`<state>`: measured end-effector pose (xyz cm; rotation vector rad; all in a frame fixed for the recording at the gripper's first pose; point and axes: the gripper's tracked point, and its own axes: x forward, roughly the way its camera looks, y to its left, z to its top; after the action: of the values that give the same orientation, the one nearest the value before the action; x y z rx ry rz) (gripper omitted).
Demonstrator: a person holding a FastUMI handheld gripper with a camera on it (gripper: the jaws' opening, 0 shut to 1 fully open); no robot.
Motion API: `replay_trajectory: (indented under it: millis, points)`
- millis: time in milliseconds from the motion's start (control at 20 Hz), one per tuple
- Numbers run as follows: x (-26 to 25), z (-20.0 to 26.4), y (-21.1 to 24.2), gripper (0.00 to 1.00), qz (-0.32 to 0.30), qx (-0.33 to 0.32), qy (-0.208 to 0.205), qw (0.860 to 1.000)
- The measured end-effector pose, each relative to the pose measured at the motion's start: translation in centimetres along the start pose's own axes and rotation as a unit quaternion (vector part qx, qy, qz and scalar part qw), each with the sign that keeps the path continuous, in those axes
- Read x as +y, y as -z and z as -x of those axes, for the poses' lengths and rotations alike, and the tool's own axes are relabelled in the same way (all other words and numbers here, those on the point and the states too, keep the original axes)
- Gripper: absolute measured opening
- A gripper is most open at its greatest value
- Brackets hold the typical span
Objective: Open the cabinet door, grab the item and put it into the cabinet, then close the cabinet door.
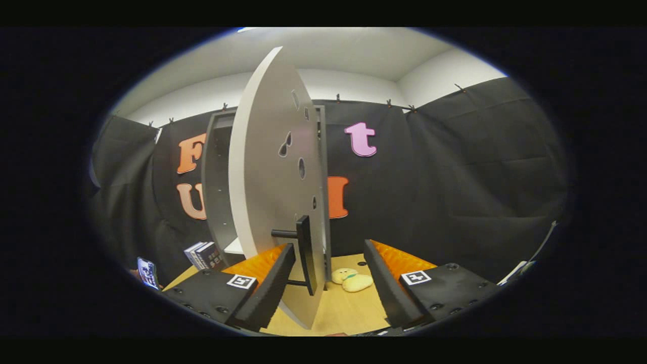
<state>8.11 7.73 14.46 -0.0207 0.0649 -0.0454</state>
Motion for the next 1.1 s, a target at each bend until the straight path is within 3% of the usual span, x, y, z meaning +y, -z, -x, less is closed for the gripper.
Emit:
replay_trajectory:
  millis: [600,900,1100]
  points:
    - [10.8,-5.0,1.0,0.90,-0.030,0.013,-0.127,0.991]
    - [14.1,-7.2,0.9,1.00,0.009,0.009,-0.158,0.987]
    - [15.3,-6.8,1.4,1.00,0.001,0.017,-0.188,0.982]
